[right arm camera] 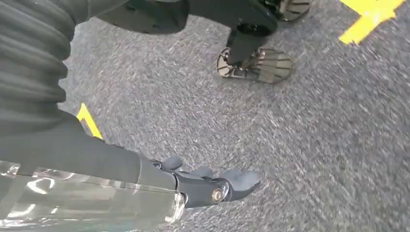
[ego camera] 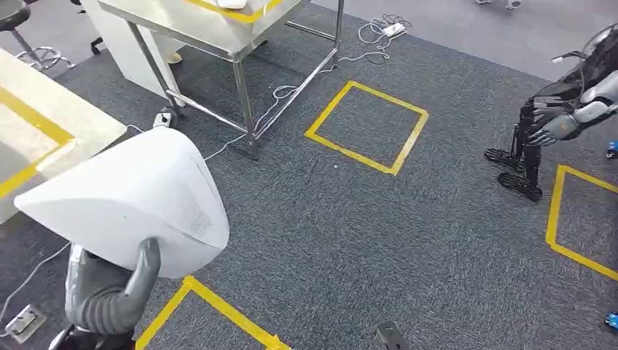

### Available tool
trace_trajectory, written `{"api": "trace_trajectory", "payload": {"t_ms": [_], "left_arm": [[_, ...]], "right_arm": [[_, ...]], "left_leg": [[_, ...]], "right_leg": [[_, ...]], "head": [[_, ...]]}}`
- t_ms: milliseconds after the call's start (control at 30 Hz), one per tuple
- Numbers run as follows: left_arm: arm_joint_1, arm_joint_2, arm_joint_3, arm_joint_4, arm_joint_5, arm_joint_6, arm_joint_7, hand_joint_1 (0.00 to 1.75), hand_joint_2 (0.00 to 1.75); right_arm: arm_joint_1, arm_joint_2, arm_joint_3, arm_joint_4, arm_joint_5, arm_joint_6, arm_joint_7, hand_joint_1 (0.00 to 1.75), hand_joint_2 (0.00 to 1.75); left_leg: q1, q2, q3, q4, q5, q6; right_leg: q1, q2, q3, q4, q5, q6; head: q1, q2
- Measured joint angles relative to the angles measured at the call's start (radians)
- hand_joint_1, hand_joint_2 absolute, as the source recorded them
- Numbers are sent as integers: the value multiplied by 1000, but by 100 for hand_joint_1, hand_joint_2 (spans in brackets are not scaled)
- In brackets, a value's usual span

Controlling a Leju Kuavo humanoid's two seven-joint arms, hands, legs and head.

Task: Take the parts from the cabinet and place them on the table.

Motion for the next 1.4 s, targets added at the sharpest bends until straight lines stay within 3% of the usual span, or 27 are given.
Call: {"api": "trace_trajectory", "payload": {"t_ms": [67, 100, 133, 167, 200, 233, 300, 367, 400, 467, 500, 567, 633, 667, 800, 833, 867, 933, 1000, 1033, 1100, 1133, 1167, 1200, 1233, 1333, 1400], "left_arm": [[0, 0, 2, 0, 0, 0, 1, 175, 175], [0, 0, 2, 0, 0, 0, 1, 175, 175], [0, 0, 2, 0, 0, 0, 1, 175, 175], [1, 0, 3, 0, 0, 0, 0, 175, 175], [1, 0, 2, -1, 0, 0, 0, 175, 175], [1, 1, 3, -1, 0, 0, 0, 175, 175], [0, 1, 5, -1, 0, -1, 0, 175, 175], [-2, 1, 5, -2, 0, -2, 0, 175, 175], [-3, 0, 5, -2, 0, -3, 0, 175, 175], [-2, 0, 4, 0, 0, -5, 0, 175, 175], [-2, 0, 5, 0, 0, -6, 0, 175, 175], [-3, 0, 4, 0, 0, -8, 1, 175, 175], [-3, 0, 4, -1, 0, -10, 1, 175, 175], [-4, 0, 4, 0, 0, -11, 2, 175, 175], [-4, 0, 4, -2, 0, -16, 4, 175, 175], [-3, 0, 5, -2, 0, -17, 4, 175, 175], [-4, 0, 5, -3, 0, -17, 4, 175, 175], [-10, 0, 5, 0, 0, -19, 5, 175, 175], [-8, 0, 5, 2, 0, -18, 8, 175, 175], [-8, 0, 5, 3, 0, -18, 8, 175, 175], [-8, 0, 5, 4, 0, -19, 10, 175, 175], [-9, 0, 5, 4, 0, -18, 11, 175, 175], [-9, 0, 5, 5, 0, -18, 12, 175, 175], [-8, 0, 5, 3, 0, -18, 14, 175, 175], [-7, 0, 4, 3, 0, -18, 14, 175, 175], [-8, 1, 5, 3, 0, -18, 14, 175, 175], [-8, 0, 5, 3, 0, -17, 15, 175, 175]], "right_arm": [[-1, 3, 0, 0, 0, 1, 0, 0, 175], [-2, 4, 0, 0, 0, 1, 0, 0, 175], [-2, 4, 0, 0, 0, 1, 0, 0, 175], [-4, 0, 0, 0, 0, 1, 0, 0, 175], [-7, 1, 0, 0, 1, 1, 0, 0, 175], [-8, 4, 0, 0, 2, 1, 0, 0, 175], [-9, 4, 0, 0, 6, 2, 1, 0, 175], [-10, 5, 0, 0, 7, 3, 3, 0, 175], [-8, 4, 0, 0, 7, 2, 4, 0, 175], [-2, 4, 0, 1, 8, 3, 6, 0, 175], [1, 4, 0, 1, 8, 3, 7, 0, 175], [0, 4, 1, 0, 8, 3, 7, 0, 175], [-1, 3, 1, 0, 9, 3, 7, 0, 175], [0, -1, 1, 1, 10, 3, 7, 0, 175], [-8, -1, 1, 0, 11, 5, 11, 0, 175], [-10, 2, 1, -1, 11, 5, 11, 0, 175], [-13, 2, 1, 0, 11, 5, 11, 0, 175], [-10, 3, 1, 0, 11, 6, 11, 0, 175], [-2, 3, 1, 0, 11, 7, 11, 0, 175], [-1, 4, 1, 0, 11, 7, 11, 0, 175], [-1, 5, 1, 0, 11, 8, 11, 0, 175], [-1, 6, 1, 0, 11, 8, 11, 0, 175], [0, 5, 1, 0, 10, 8, 11, 0, 175], [0, 4, 1, 0, 10, 8, 11, 0, 175], [-1, 4, 1, 0, 10, 8, 11, 0, 175], [2, 4, 2, 0, 11, 8, 11, 0, 175], [4, 5, 2, 0, 11, 8, 11, 0, 175]], "left_leg": [[7, 10, 64, -108, 72, -13], [9, 32, 119, -202, 114, -19], [8, 76, 151, -266, 113, -26], [4, 83, 152, -265, 109, -10], [2, 70, 149, -263, 109, 11], [-2, 66, 147, -261, 108, 20], [-1, 48, 144, -265, 114, 34], [0, 30, 141, -265, 118, 44], [-1, 20, 139, -265, 121, 47], [-6, -4, 135, -265, 123, 52], [-9, -16, 134, -264, 125, 54], [-15, -43, 134, -265, 127, 57], [-13, -68, 134, -265, 131, 57], [-14, -79, 131, -264, 134, 53], [-3, -123, 114, -271, 152, 25], [-5, -111, 110, -265, 146, 26], [-15, -18, 95, -239, 112, 23], [-10, 3, 40, -110, 31, 13], [-2, 1, -3, 0, -4, 1], [0, 2, 7, -10, 13, -4], [4, 16, 84, -135, 86, -10], [5, 43, 138, -226, 122, -13], [-5, 90, 157, -259, 96, -13], [-2, 78, 155, -264, 105, 7], [-3, 72, 152, -262, 103, 20], [-3, 45, 147, -265, 112, 40], [-2, 26, 143, -265, 116, 47]], "right_leg": [[-8, -18, 0, 10, -7, 11], [-13, -25, 0, 21, -15, 21], [-12, -32, -1, 35, -24, 32], [-6, -34, -6, 45, -32, 41], [-6, -37, -6, 47, -32, 43], [-8, -41, -4, 43, -30, 47], [-13, -52, -3, 44, -32, 55], [-17, 2, -25, 99, -85, 65], [-16, 15, -60, 185, -134, 66], [-15, 20, -130, 345, -195, 62], [-14, 21, -142, 368, -190, 58], [-11, 28, -106, 284, -120, 40], [4, 69, -27, 100, -27, 12], [5, 107, -12, 65, -36, -2], [10, 78, -6, 38, -24, -3], [-5, 64, 1, 15, -11, 4], [0, 56, 4, 3, -4, 5], [-2, 33, 0, 4, 0, 3], [-3, 8, -2, 6, -2, 5], [-4, -2, -2, 8, -3, 7], [-9, -17, -2, 19, -10, 17], [-10, -22, -2, 29, -17, 25], [-5, -26, -5, 37, -24, 34], [1, -30, -8, 49, -30, 39], [2, -35, -7, 49, -30, 40], [-5, -45, -10, 48, -36, 52], [-9, 7, -40, 133, -102, 61]], "head": [[-5, 0], [-10, 0], [-18, 0], [-30, 0], [-25, 0], [-16, 0], [-19, 0], [-11, 0], [-5, 0], [8, 0], [14, 0], [22, 0], [23, 0], [18, 0], [32, 0], [34, 0], [25, 0], [8, 0], [0, 0], [-3, 0], [-13, 0], [-20, 0], [-28, 0], [-34, 0], [-22, 0], [-18, 0], [-10, 0]]}}
